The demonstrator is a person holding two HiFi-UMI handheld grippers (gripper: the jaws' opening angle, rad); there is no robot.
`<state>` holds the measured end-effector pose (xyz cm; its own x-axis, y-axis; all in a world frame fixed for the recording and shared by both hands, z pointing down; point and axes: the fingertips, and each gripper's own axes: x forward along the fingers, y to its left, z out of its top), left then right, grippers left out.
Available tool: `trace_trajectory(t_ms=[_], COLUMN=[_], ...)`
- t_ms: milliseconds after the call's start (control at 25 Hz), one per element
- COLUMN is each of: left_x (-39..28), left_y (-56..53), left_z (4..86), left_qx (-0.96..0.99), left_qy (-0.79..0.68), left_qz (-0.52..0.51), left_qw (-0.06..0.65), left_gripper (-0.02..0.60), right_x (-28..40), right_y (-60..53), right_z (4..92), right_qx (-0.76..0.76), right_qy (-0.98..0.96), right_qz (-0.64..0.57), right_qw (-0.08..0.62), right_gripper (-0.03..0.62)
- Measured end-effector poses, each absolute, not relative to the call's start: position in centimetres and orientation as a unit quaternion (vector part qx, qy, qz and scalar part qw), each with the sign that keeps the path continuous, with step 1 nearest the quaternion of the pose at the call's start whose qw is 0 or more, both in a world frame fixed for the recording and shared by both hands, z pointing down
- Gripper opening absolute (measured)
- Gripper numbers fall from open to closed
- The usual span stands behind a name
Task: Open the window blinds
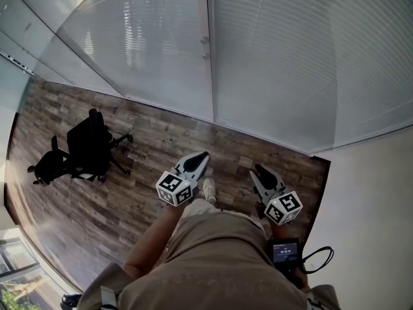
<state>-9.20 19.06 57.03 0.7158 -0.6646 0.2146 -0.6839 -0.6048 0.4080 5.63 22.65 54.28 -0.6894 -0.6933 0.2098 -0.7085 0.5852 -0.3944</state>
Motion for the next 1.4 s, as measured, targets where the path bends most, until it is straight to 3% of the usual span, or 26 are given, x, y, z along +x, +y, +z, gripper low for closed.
trace_trajectory(t_ms=[520,1400], left_x=[-17.1,-15.5], left_y=[13.8,7.9], left_z=[58.7,58.5], left_qx=[0.886,0.87], left_qy=[-0.401,-0.428], left_qz=[0.017,0.01], left_qw=[0.231,0.244], left_gripper=[0.017,0.017], right_x=[-0.3,1.4], right_y=[16.7,8.3], right_z=[54.6,54.3], right_qx=[0.389,0.356], right_qy=[-0.894,-0.909], right_qz=[0.221,0.215], right_qw=[0.004,0.012], right_gripper=[0.103,0.103])
